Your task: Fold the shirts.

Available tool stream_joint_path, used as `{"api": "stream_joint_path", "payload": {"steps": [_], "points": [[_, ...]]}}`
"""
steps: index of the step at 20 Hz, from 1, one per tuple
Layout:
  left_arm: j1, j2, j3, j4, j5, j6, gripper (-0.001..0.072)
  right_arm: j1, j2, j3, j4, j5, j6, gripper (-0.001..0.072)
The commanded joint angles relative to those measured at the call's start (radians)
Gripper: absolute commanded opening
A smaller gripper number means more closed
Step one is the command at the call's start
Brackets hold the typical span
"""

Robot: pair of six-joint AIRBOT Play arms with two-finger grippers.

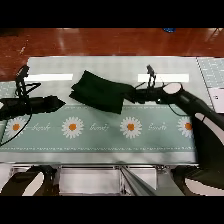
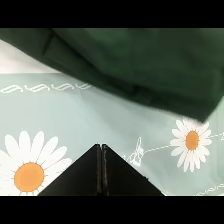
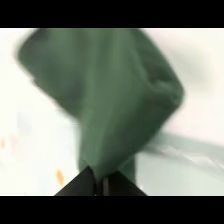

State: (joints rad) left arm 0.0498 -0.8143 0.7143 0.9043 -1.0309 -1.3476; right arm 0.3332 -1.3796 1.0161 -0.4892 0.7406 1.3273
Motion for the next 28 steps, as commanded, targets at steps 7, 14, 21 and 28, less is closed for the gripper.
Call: {"api": "stream_joint_path", "payload": {"steps": [7, 14, 21, 28], "points": [[-0.001, -0.002, 0.0, 0.0, 0.0, 0.0, 0.0026, -0.143, -0.001, 0.816, -0.452, 0.377, 0.31, 0.002], [-0.051, -0.002, 0.0, 0.0, 0.003, 0.0, 0.0026, -0.58, 0.055, 0.985, -0.431, 0.683, 0.391, 0.002], [-0.134, -0.002, 0.0, 0.0, 0.149, 0.0, 0.0026, -0.968, 0.09, 0.985, -0.446, 1.12, 0.386, 0.002], [-0.134, -0.016, 0.0, 0.0, 0.209, 0.0, 0.0027, -1.169, 0.32, 0.652, -0.639, 1.12, 0.364, 0.002]]}}
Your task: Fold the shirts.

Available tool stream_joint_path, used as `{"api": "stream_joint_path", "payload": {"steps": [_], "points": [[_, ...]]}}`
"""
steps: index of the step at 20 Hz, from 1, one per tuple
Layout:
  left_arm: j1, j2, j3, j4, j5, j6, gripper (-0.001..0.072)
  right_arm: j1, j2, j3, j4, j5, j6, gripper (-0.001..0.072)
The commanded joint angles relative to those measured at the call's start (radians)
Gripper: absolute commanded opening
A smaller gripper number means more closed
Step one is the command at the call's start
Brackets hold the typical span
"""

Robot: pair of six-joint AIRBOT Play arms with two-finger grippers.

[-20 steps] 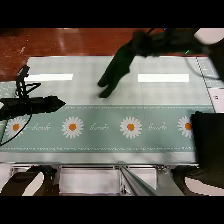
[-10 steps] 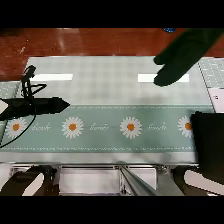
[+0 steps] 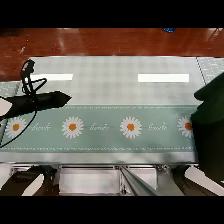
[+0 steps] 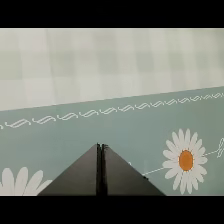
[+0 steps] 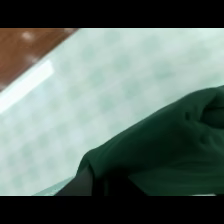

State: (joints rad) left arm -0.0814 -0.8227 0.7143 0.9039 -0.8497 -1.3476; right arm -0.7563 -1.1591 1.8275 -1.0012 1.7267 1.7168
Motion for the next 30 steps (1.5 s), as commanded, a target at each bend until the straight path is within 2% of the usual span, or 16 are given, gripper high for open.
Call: {"api": "stream_joint_path", "payload": {"steps": [1, 5, 9, 10, 12, 13, 15, 17, 19, 20, 22, 23, 26, 27, 29, 30], "points": [[-0.002, -0.015, 0.0, 0.0, 0.03, 0.0, 0.0027, -0.107, 0.156, -0.261, -0.208, 0.133, -0.045, 0.002], [-0.004, -0.052, 0.0, 0.0, 0.039, 0.0, 0.0027, -0.246, 0.352, -0.607, -0.576, 0.133, -0.096, 0.002], [-0.015, -0.095, 0.0, -0.001, 0.039, 0.0, 0.0027, -0.322, 0.483, -0.801, -0.779, 0.133, -0.035, 0.0022], [-0.024, -0.103, 0.0, -0.001, 0.039, 0.0, 0.0027, -0.32, 0.502, -0.826, -0.842, 0.133, -0.007, 0.0061], [-0.039, -0.114, 0.0, -0.004, 0.04, 0.0, 0.0027, -0.32, 0.498, -0.84, -0.856, 0.133, -0.003, 0.0377], [-0.046, -0.117, 0.0, -0.008, 0.05, 0.0, 0.0027, -0.32, 0.485, -0.84, -0.846, 0.133, -0.009, 0.0414], [-0.05, -0.118, 0.002, -0.008, 0.076, 0.0, 0.0027, -0.32, 0.448, -0.832, -0.823, 0.132, -0.019, 0.0413], [-0.04, -0.118, 0.015, -0.008, 0.091, 0.0, 0.0027, -0.32, 0.393, -0.78, -0.705, 0.098, -0.02, 0.0389], [-0.028, -0.118, 0.067, -0.008, 0.09, 0.0, 0.0027, -0.32, 0.314, -0.682, -0.443, 0.04, -0.021, 0.0083], [-0.025, -0.119, 0.115, -0.008, 0.088, 0.0, 0.0027, -0.314, 0.272, -0.629, -0.239, -0.018, -0.044, 0.0021], [-0.03, -0.129, 0.25, -0.033, 0.064, 0.0, 0.0026, -0.185, 0.214, -0.539, 0.018, -0.179, -0.072, 0.002], [-0.043, -0.143, 0.328, -0.047, 0.04, 0.0, 0.0026, -0.071, 0.194, -0.504, 0.053, -0.254, -0.092, 0.002], [-0.128, -0.219, 0.545, -0.037, -0.078, -0.008, 0.0025, 0.367, 0.137, -0.474, -0.005, -0.433, -0.127, 0.002], [-0.157, -0.237, 0.568, -0.004, -0.106, -0.057, 0.0025, 0.498, 0.113, -0.474, -0.073, -0.469, -0.127, 0.0021], [-0.191, -0.249, 0.544, 0.182, -0.148, -0.135, 0.0025, 0.714, 0.049, -0.474, -0.302, -0.486, -0.118, 0.0021], [-0.192, -0.253, 0.513, 0.306, -0.179, -0.212, 0.0025, 0.79, 0.011, -0.475, -0.42, -0.462, -0.113, 0.0021]]}}
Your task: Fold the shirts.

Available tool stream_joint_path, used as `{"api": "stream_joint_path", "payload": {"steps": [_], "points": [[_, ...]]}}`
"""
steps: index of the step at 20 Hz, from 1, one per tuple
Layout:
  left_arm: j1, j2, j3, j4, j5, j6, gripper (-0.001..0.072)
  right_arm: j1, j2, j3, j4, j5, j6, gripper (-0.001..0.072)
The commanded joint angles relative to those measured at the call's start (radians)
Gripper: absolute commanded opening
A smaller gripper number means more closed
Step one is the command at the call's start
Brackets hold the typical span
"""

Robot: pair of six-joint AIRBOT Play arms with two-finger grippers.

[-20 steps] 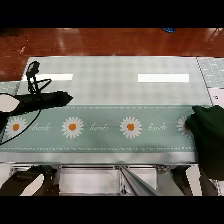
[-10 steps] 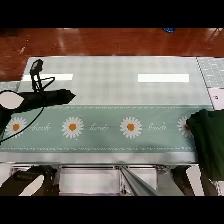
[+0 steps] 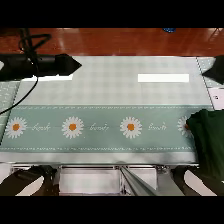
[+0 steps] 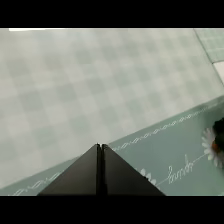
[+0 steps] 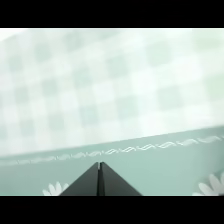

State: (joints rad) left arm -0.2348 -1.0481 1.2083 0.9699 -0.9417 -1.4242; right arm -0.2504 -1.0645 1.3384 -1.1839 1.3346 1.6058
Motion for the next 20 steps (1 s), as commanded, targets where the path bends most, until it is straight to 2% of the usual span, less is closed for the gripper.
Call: {"api": "stream_joint_path", "payload": {"steps": [1, 3, 5, 7, 20], "points": [[-0.029, -0.028, -0.022, 0.346, -0.109, -0.215, 0.0026, 0.334, -0.118, 0.014, -0.32, -0.042, 0.005, 0.0021], [-0.003, -0.03, -0.08, 0.375, -0.099, -0.276, 0.0026, 0.388, -0.173, 0.014, -0.372, -0.02, 0.006, 0.0021], [0.004, -0.03, -0.093, 0.37, -0.081, -0.273, 0.0026, 0.407, -0.194, 0.014, -0.367, -0.047, 0.006, 0.0021], [0.004, -0.029, -0.093, 0.37, -0.09, -0.234, 0.0027, 0.409, -0.191, 0.014, -0.351, -0.043, 0.006, 0.0021], [0.004, -0.03, -0.094, 0.37, -0.087, -0.235, 0.0026, 0.409, -0.19, 0.014, -0.344, -0.045, 0.006, 0.0021]]}}
